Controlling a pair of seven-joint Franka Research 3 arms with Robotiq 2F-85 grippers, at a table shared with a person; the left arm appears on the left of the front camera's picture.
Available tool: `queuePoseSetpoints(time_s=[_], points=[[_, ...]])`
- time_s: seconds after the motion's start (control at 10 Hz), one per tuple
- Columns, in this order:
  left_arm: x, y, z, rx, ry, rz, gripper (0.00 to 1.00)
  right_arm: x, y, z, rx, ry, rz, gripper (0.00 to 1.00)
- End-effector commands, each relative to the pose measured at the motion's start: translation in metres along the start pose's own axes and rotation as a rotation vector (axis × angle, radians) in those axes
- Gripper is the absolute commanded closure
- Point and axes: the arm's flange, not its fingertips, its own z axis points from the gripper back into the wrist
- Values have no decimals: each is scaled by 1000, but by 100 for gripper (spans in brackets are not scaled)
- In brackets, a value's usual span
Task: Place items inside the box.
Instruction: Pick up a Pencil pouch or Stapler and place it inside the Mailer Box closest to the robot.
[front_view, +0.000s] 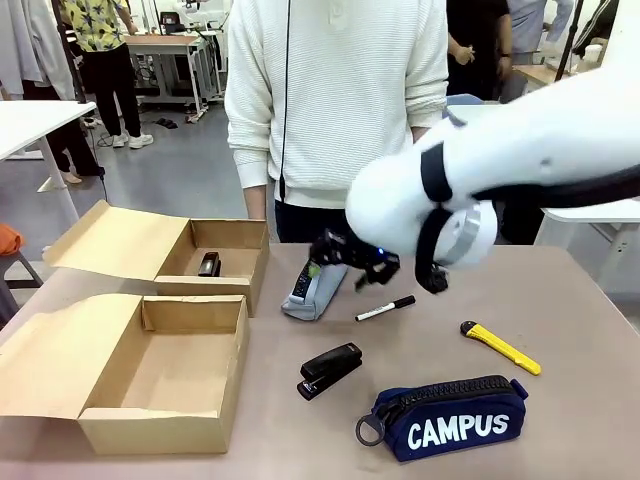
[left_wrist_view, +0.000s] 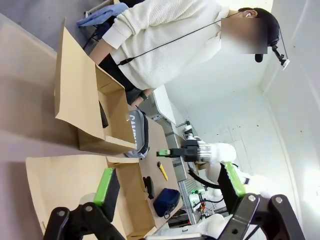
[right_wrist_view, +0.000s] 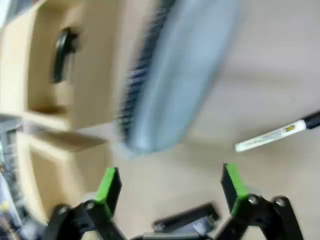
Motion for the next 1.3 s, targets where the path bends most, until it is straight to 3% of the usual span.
queuePoseSetpoints(time_s=[0.0, 0.4, 0.7, 1.2], points=[[0, -1, -1, -22, -16, -20, 0, 52, 137, 4, -175, 118, -222, 0], [0, -1, -1, -22, -16, -20, 0, 72, 149, -5, -216, 107, -195, 0], [0, -1, -1, -22, -16, -20, 0, 77, 157, -31, -316, 100, -200, 0], [0, -1, -1, -22, -16, -20, 0, 79, 131, -51, -491, 104, -275, 0]])
